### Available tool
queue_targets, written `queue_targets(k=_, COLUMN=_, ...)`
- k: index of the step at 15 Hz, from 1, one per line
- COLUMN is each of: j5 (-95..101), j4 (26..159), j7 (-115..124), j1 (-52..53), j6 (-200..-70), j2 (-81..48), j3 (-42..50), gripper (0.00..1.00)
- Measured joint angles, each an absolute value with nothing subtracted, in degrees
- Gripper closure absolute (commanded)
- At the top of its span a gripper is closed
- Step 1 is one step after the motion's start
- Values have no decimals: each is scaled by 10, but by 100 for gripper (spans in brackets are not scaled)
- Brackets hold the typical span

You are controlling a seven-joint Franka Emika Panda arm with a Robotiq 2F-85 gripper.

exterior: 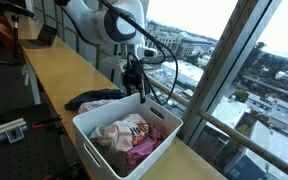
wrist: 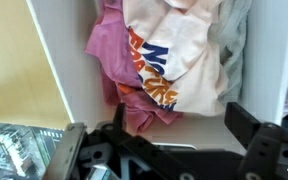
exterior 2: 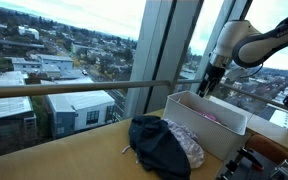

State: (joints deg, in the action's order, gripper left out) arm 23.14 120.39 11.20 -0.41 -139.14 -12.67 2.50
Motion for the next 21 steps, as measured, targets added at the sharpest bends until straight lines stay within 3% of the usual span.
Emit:
queue_targets(k=17, j5=241, j4=1176, j7=81, j1=-5, j6=-1551, j2=-383, j3=108, gripper=0)
queue_targets(k=18, j5=241, j4=1174, j7=77, j1=-4, j6=-1550, j2=-384, j3=108, gripper=25)
queue_targets(k=19, j5=241, j4=1173, j7=72, j1=-4, j6=-1550, j2=-384, j3=108, gripper=26)
queue_targets(k=21, j5=241, j4=1173, j7=65, j1=-1, j6=-1550, j2=-384, j3=108, gripper=40)
